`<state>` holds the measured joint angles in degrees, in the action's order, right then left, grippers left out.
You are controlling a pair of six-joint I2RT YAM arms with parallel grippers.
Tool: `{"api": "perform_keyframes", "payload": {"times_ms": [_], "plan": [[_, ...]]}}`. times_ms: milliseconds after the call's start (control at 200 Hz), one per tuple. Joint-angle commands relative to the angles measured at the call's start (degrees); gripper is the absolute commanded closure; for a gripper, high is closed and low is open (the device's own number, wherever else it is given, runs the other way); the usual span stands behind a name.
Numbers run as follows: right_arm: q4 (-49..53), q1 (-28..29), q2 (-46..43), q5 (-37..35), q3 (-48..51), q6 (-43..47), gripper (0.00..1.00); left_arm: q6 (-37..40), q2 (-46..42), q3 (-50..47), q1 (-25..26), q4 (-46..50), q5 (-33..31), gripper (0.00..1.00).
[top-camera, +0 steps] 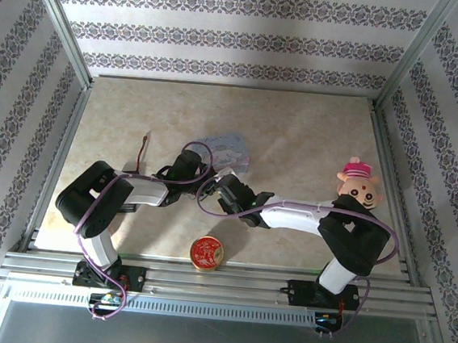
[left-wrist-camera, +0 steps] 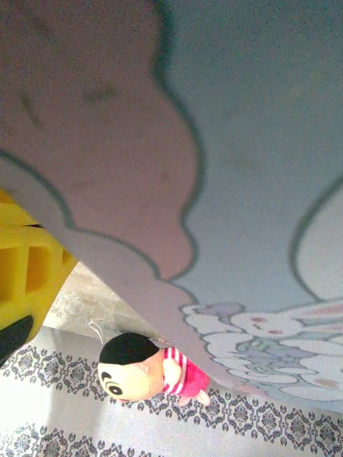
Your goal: Unlock the padlock with the key
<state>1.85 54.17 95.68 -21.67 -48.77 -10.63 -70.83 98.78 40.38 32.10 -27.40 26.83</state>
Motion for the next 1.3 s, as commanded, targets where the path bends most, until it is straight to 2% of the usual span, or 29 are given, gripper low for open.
{"api": "perform_keyframes", "payload": {"times_ms": [0, 360, 495, 595, 685, 914, 1169, 1299], "plan": [[-1.26, 0.53, 1.72, -3.69, -1.57, 2.24, 0.78, -2.68, 0.86, -1.01, -0.02, 6.74, 4.28, 1.0], [-5.8, 0.65, 3.97, -6.05, -1.29, 4.98, 0.87, -2.04, 0.96, -0.58, -0.02, 7.16, 4.9, 1.0], [-8.37, 0.67, 3.91, -6.44, -0.45, 6.01, 1.0, -1.76, 0.88, -0.48, -0.02, 7.36, 5.27, 1.0], [-9.05, 0.26, 3.73, -5.44, -0.18, 6.55, 1.0, -1.57, 0.7, -0.48, -0.02, 7.45, 5.28, 1.0], [-9.19, -1.24, 3.31, -0.38, -0.02, 6.04, 1.0, -1.56, 0.71, -0.4, -0.02, 7.49, 5.33, 1.0], [-9.7, -8.74, 1.63, 18.34, 1.31, 0.03, 1.0, -1.73, 0.7, -0.39, -0.01, 7.05, 5.7, 1.0], [-12.23, -14.97, -1.13, 26.83, 4.06, -7.01, 1.0, -1.76, 0.71, -0.04, -0.02, 7.1, 5.78, 1.0], [-16.11, -20.09, -0.67, 35.9, 5.35, -13.39, 1.0, -1.87, 0.94, 0.1, -0.02, 6.74, 6.0, 1.0]]}}
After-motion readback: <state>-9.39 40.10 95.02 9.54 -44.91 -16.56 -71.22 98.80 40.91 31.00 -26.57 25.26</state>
